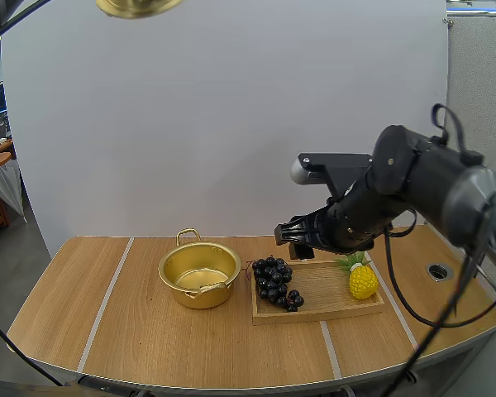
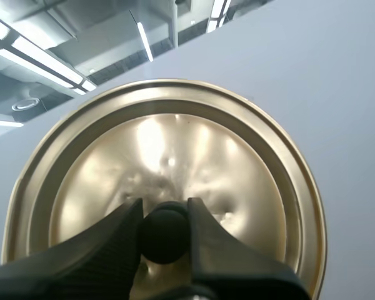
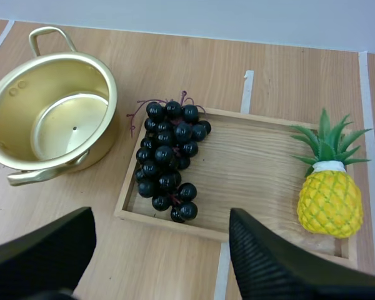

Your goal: Open the pot, put the grape inside, and close it

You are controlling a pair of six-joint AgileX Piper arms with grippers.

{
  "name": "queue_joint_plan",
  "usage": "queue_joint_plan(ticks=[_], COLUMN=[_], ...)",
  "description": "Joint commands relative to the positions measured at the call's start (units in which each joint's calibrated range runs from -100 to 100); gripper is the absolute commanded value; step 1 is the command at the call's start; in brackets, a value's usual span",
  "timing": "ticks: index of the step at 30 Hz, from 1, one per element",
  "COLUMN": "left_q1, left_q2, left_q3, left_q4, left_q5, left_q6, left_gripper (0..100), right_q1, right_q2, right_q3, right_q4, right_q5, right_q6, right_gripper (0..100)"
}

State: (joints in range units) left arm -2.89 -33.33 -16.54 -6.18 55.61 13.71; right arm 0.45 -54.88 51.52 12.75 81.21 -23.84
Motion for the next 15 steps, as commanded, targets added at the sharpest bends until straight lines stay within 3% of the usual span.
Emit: queue_joint_plan(ticks=[1, 7, 15], left_q1=[-0.13, -0.13, -0.13], left_q2=[-1.0, -1.0, -1.0], left_q3=[-0.7, -0.7, -0.7], left_q4=[0.7, 0.7, 0.7], left_q5=[-13.7, -13.7, -13.7], left_q6=[-0.6, -0.6, -0.6], left_gripper=[0, 0, 0], right_q1=[-0.2, -0.2, 2.1], right_q2=[10.1, 15.8, 21.6], right_q3=[-0.5, -0.7, -4.8], right_q4=[5.5, 8.3, 8.5], right_q5=[-9.3, -14.7, -14.0], right_q6=[-5.8, -9.0, -8.6], right_gripper=[100, 100, 100])
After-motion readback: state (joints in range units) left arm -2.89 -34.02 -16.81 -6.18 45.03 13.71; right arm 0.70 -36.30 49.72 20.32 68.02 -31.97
